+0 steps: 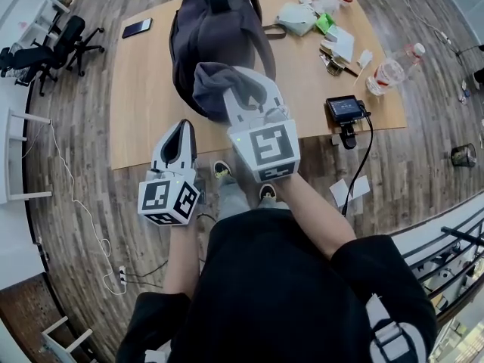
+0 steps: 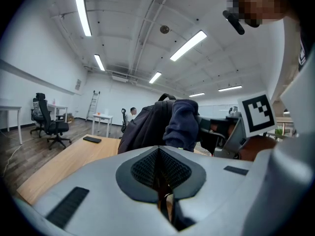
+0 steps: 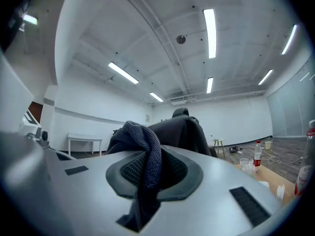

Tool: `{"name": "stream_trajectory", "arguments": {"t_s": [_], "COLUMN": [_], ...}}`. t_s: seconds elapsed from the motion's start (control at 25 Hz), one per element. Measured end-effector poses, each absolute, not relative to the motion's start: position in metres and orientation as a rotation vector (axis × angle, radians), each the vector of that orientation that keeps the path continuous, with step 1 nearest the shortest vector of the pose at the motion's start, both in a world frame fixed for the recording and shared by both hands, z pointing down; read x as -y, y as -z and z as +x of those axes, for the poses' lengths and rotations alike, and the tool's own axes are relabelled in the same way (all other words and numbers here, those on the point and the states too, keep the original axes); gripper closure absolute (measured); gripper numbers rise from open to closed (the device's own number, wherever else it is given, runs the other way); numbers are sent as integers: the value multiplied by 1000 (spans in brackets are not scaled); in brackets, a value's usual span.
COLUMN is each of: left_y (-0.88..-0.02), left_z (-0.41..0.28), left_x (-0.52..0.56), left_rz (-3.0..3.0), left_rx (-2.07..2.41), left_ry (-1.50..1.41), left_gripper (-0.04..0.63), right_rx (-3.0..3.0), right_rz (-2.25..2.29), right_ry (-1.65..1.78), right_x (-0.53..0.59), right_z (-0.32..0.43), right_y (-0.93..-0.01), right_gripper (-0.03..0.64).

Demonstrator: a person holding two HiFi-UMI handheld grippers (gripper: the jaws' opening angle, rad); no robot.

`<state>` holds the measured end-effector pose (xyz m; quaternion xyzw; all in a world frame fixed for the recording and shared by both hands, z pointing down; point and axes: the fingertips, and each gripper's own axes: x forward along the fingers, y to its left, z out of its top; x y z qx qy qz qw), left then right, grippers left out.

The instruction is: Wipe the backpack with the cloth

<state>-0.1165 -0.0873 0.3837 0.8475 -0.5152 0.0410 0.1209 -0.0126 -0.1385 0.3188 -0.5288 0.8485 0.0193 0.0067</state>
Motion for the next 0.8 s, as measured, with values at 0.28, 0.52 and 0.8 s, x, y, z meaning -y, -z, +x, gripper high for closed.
{"name": "stream_trajectory", "arguments": {"t_s": [0.28, 0.52, 0.8], "left_y": [-370, -362, -373], "left_z": [-84, -46, -13], "left_x": [84, 67, 29], "left_rz": [2535, 2591, 2588], "left_rx": [1423, 1333, 1311], "left_ry": [-81, -61, -12], "left_gripper": [578, 578, 578], "right_rx": [-2566, -2576, -2570], "right_rz": [-1632, -1715, -1794], "right_ry": [-164, -223, -175], "right_x": [102, 57, 15], "right_z": [23, 65, 101], "right_y": [-275, -293, -335], "right_gripper": [569, 569, 571]}}
